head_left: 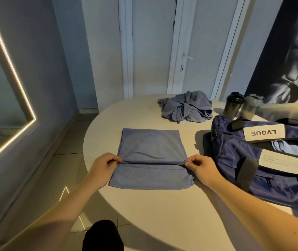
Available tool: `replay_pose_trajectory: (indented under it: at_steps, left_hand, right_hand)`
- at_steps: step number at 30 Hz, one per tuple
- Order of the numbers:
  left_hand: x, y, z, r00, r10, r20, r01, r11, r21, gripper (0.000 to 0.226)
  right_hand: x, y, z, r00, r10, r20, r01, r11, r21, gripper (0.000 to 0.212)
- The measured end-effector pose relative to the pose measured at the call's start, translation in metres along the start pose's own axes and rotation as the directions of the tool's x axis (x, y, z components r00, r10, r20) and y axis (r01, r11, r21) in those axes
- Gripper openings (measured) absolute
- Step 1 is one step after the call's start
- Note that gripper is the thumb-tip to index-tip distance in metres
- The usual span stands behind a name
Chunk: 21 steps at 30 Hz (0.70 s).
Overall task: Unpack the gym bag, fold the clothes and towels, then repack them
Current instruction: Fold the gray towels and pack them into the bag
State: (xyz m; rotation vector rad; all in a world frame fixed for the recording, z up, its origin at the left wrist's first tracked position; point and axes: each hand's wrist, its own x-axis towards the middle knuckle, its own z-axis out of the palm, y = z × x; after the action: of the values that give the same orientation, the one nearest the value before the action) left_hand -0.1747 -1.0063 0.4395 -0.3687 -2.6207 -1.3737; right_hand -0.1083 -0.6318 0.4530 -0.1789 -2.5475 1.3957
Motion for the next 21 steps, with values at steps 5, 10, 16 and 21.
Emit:
replay_pose_trajectory:
  at_steps: [5,10,16,21]
  left_hand:
    - [-0.007,0.008,-0.001,0.999,-0.044,-0.008,0.043,0.993,-0.107,0.011]
    - [-0.011,0.004,-0.001,1.0,0.013,0.019,-0.013,0.999,-0.045,0.016]
    - [-0.011,0.003,-0.002,0.997,0.065,0.029,-0.067,0.996,0.055,0.025]
    - [-0.012,0.004,-0.003,0.993,0.111,0.028,-0.113,0.989,0.091,0.023]
  right_hand:
    - [-0.01,0.005,0.003,0.999,-0.029,-0.036,0.031,0.998,0.062,0.015]
    - [-0.013,0.006,0.005,0.994,-0.083,-0.067,0.088,0.994,0.062,0.013]
    - [-0.014,0.01,0.004,0.993,-0.113,-0.015,0.114,0.99,0.085,0.013]
    - [-0.012,0.015,0.0,0.975,-0.177,0.134,0.172,0.984,0.049,0.027]
